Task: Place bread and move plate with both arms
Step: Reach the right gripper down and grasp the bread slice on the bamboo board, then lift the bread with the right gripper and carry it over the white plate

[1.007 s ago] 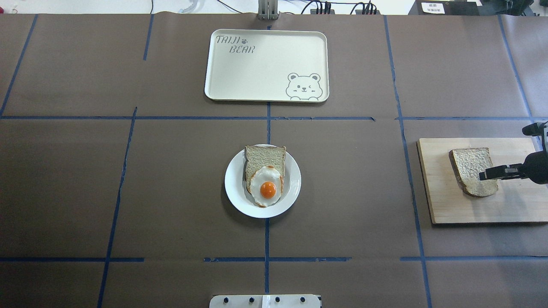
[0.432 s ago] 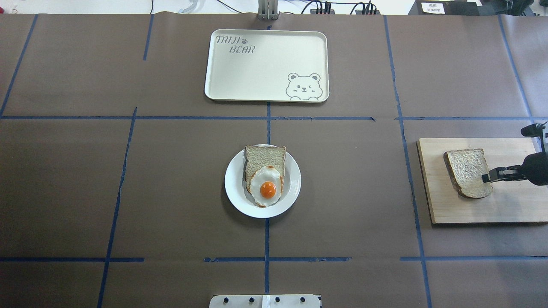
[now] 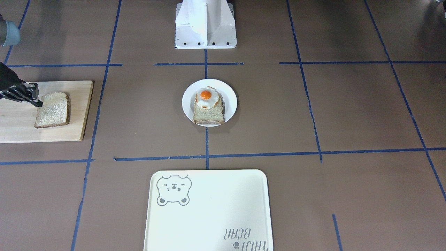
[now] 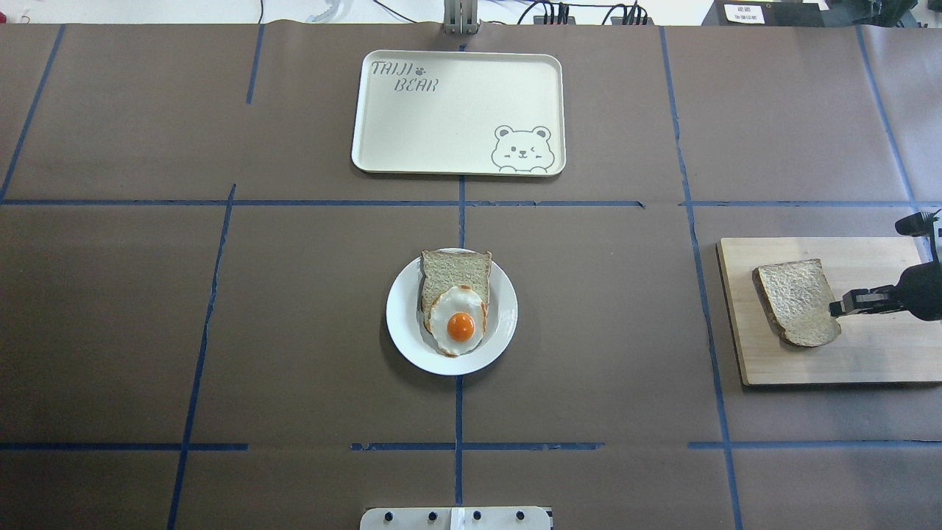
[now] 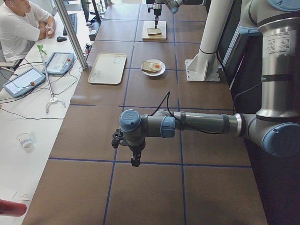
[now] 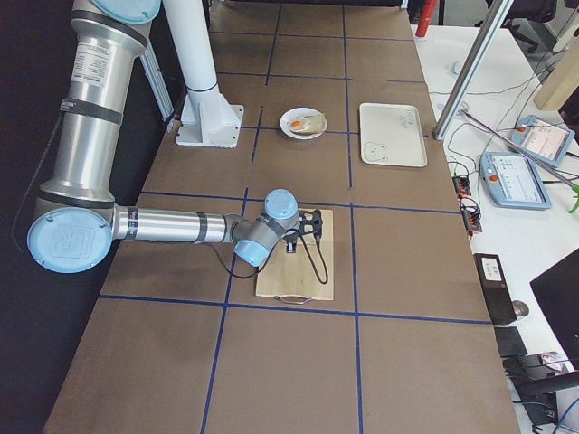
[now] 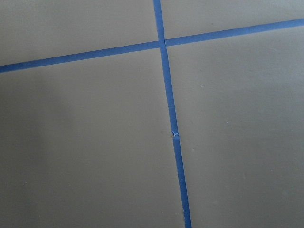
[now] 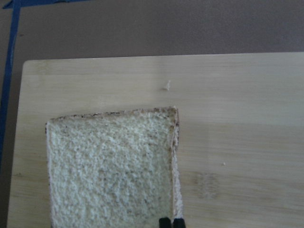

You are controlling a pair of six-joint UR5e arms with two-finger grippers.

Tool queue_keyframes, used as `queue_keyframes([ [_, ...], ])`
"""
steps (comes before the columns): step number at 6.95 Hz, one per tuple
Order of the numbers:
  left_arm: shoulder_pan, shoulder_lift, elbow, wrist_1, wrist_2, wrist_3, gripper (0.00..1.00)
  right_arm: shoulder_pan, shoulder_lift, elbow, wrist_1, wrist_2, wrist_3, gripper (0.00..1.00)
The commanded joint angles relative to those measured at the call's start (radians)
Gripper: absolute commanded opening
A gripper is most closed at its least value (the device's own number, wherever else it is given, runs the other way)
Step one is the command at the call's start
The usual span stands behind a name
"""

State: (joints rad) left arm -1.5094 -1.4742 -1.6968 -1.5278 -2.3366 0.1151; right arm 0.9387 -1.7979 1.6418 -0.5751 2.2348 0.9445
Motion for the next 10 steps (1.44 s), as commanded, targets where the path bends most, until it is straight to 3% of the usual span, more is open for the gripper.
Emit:
queue_keyframes([
  [1,0.000,0.000,0.000,0.000,0.000,0.000,1.00,0.002,0.006,0.064,-0.003,0.075,0.003,0.00],
  [3,0.000,0.000,0.000,0.000,-0.001,0.000,1.00,0.005,0.079,0.137,-0.017,0.089,0.156,0.00],
  [5,0.000,0.000,0.005,-0.021,0.000,0.000,1.00,-0.009,0.239,0.136,-0.019,0.080,0.335,0.00],
  [7,0.002,0.000,0.005,-0.023,0.000,0.000,1.00,-0.072,0.426,0.135,-0.105,0.030,0.479,0.00],
  [10,0.002,-0.002,0.003,-0.023,0.000,0.000,1.00,-0.315,0.647,0.128,-0.270,-0.259,0.589,0.00],
])
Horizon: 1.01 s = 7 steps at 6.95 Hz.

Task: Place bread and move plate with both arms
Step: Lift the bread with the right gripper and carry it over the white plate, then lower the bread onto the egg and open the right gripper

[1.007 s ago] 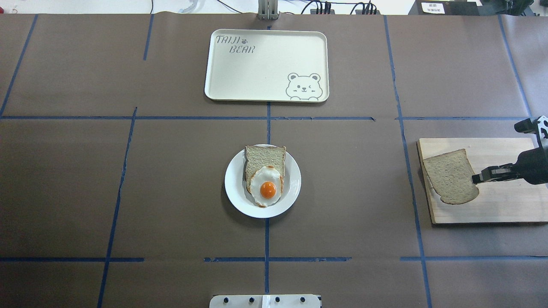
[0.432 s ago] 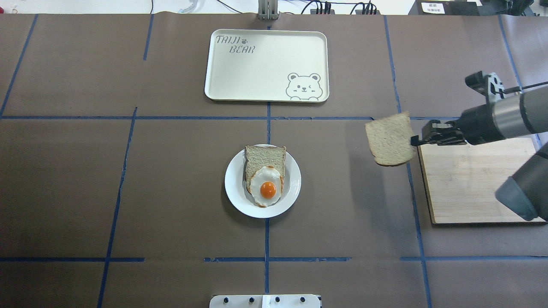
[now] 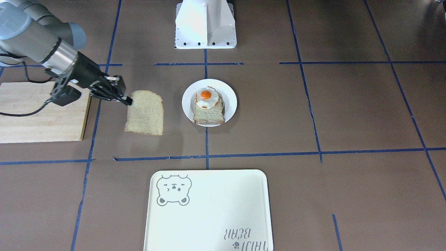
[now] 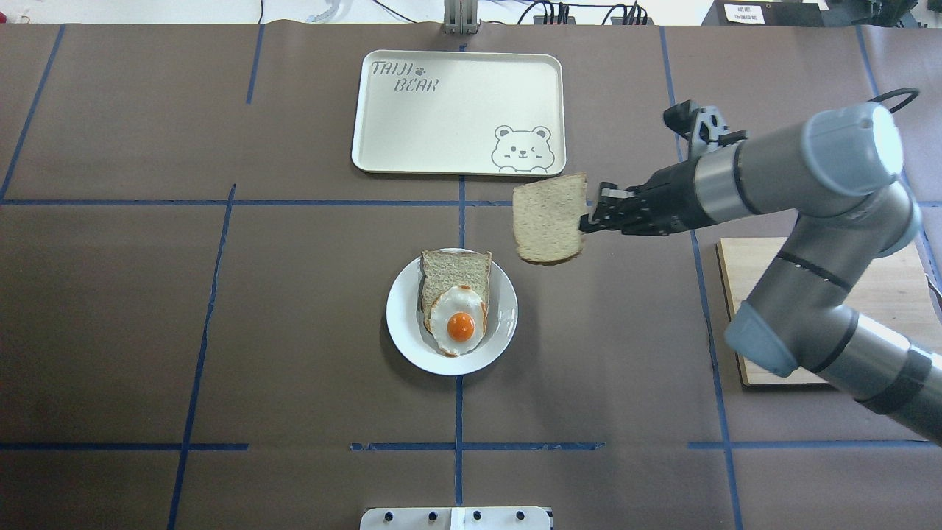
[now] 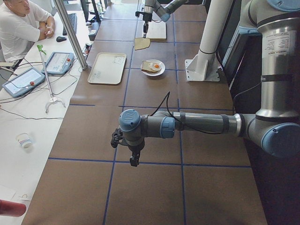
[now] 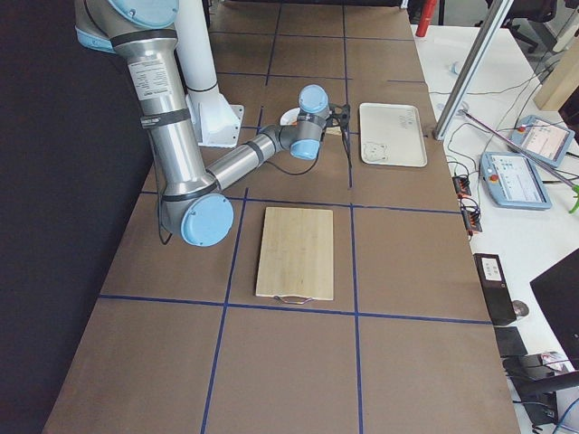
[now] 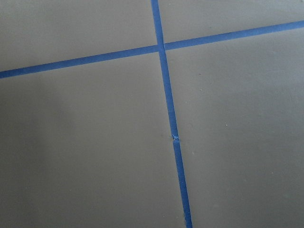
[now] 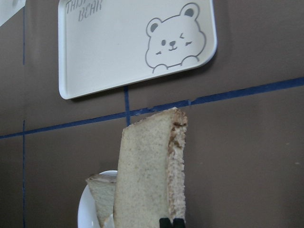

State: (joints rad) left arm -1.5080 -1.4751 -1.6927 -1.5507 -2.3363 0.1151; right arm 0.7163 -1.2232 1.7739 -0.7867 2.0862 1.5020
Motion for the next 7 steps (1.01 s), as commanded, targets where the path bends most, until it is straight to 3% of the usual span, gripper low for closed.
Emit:
queue_keyframes([
  [1,0.000,-0.001,0.001,-0.003,0.000,0.000,1.00,-0.185,0.103,-0.007,-0.069,-0.226,0.049,0.00],
  [2,0.000,0.001,0.005,-0.003,0.000,0.000,1.00,-0.231,0.117,-0.014,-0.069,-0.295,0.055,0.00],
  [5,0.000,0.001,0.007,-0.003,0.000,0.000,1.00,-0.288,0.116,-0.036,-0.068,-0.337,0.053,0.00],
  [7,0.000,-0.001,0.005,-0.003,0.000,0.000,1.00,-0.314,0.114,-0.068,-0.068,-0.379,0.044,0.06],
])
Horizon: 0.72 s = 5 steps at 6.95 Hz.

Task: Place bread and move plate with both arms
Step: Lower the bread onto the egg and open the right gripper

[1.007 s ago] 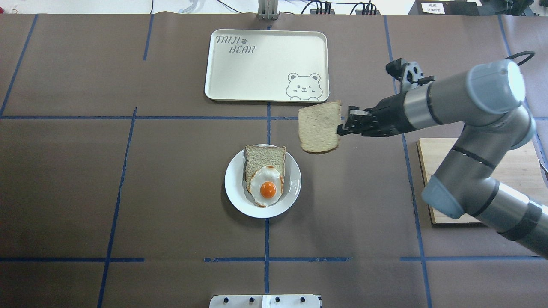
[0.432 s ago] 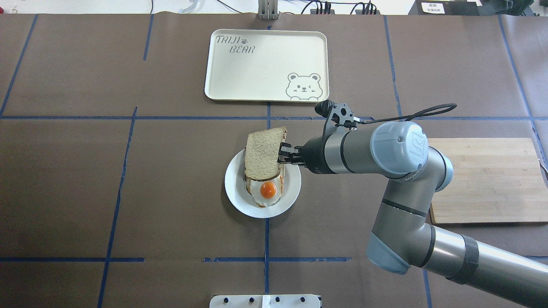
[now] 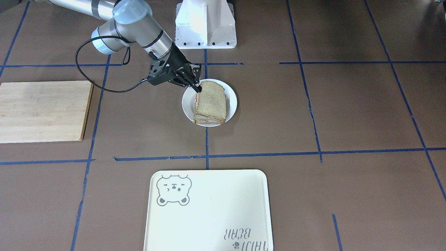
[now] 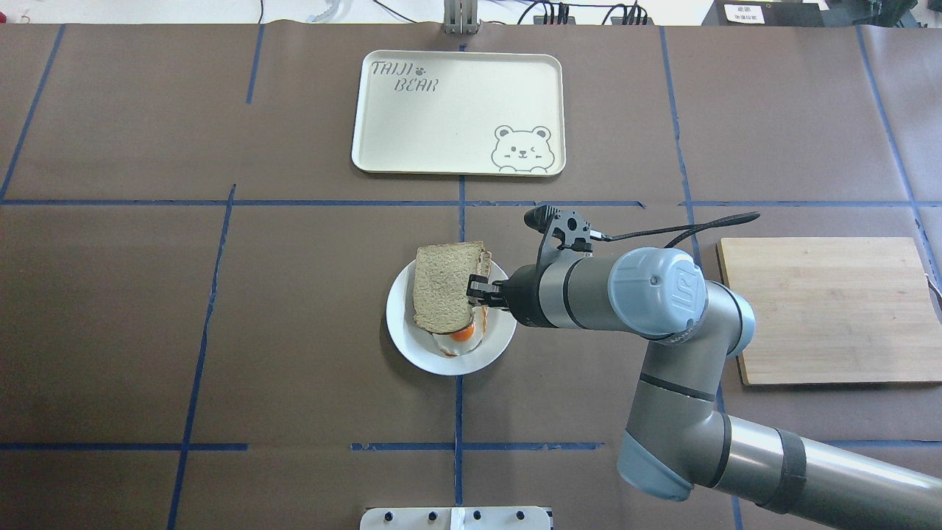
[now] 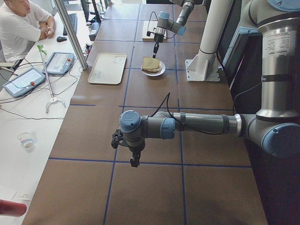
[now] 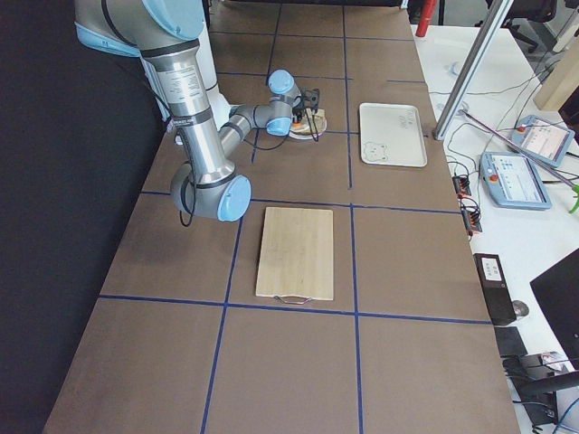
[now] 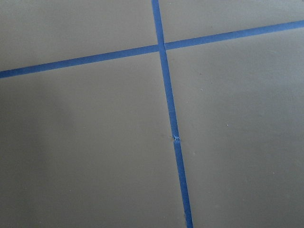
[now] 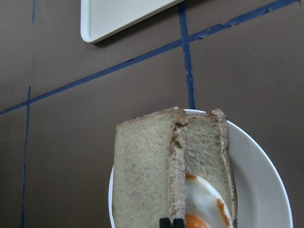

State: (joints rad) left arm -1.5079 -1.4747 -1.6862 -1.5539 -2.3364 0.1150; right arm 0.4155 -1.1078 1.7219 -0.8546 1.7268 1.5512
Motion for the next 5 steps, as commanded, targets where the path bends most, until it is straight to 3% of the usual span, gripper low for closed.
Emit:
queue_keyframes([
  [1,0.000,-0.001,-0.004,0.000,-0.001,0.000,1.00,-0.014,-0.004,-0.019,0.000,-0.020,-0.006,0.22],
  [2,0.000,-0.001,-0.006,0.000,0.000,0.000,1.00,-0.017,-0.010,-0.021,-0.001,-0.020,-0.006,0.55],
  [3,0.000,-0.001,-0.009,0.000,-0.001,0.000,1.00,-0.018,-0.015,-0.021,-0.003,-0.030,-0.008,0.95],
  [4,0.000,-0.001,-0.010,-0.001,-0.001,0.000,1.00,-0.018,-0.018,-0.016,-0.048,-0.033,-0.011,1.00],
  [5,0.000,-0.003,-0.010,-0.035,0.000,0.000,1.00,0.018,-0.012,-0.007,-0.169,0.003,-0.019,1.00],
])
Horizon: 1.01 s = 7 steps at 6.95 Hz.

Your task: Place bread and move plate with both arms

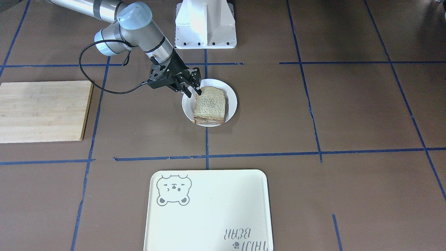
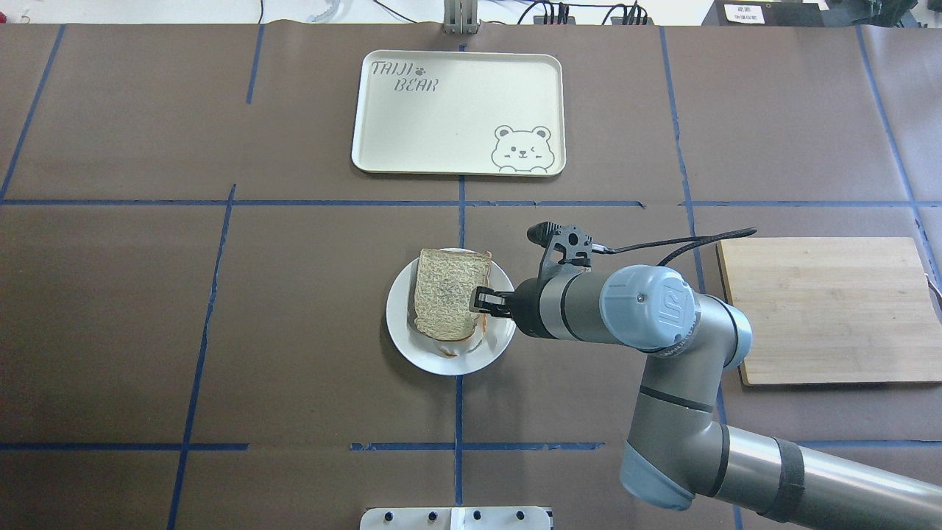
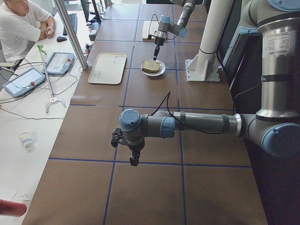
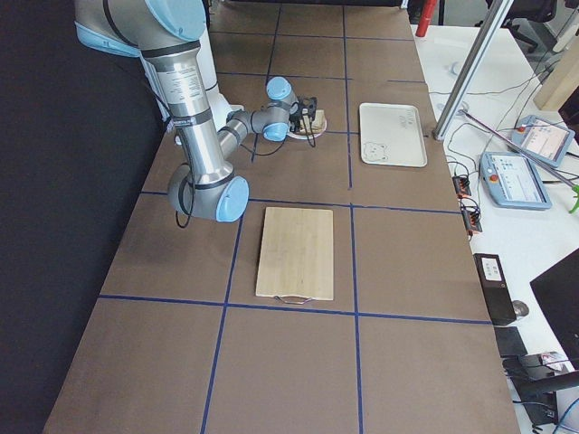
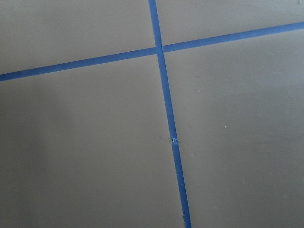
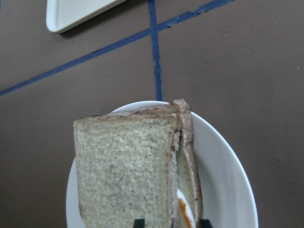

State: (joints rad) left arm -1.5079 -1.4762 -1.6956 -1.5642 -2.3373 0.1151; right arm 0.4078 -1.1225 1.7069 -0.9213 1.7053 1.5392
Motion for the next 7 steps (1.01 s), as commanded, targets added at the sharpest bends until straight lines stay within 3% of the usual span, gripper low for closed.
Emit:
queue_keyframes([
  [1,0.000,0.002,-0.001,-0.048,0.003,0.000,1.00,0.122,0.001,0.034,-0.233,0.166,-0.121,1.00],
  [3,0.000,-0.001,-0.005,-0.063,0.001,-0.006,1.00,0.329,-0.023,0.132,-0.513,0.366,-0.425,1.00],
  [5,0.002,-0.019,0.005,-0.277,0.006,-0.012,1.00,0.504,-0.141,0.248,-0.764,0.440,-0.883,1.00],
  [7,0.003,-0.026,0.008,-0.316,0.000,-0.008,1.00,0.738,-0.364,0.270,-0.782,0.529,-1.348,1.00],
])
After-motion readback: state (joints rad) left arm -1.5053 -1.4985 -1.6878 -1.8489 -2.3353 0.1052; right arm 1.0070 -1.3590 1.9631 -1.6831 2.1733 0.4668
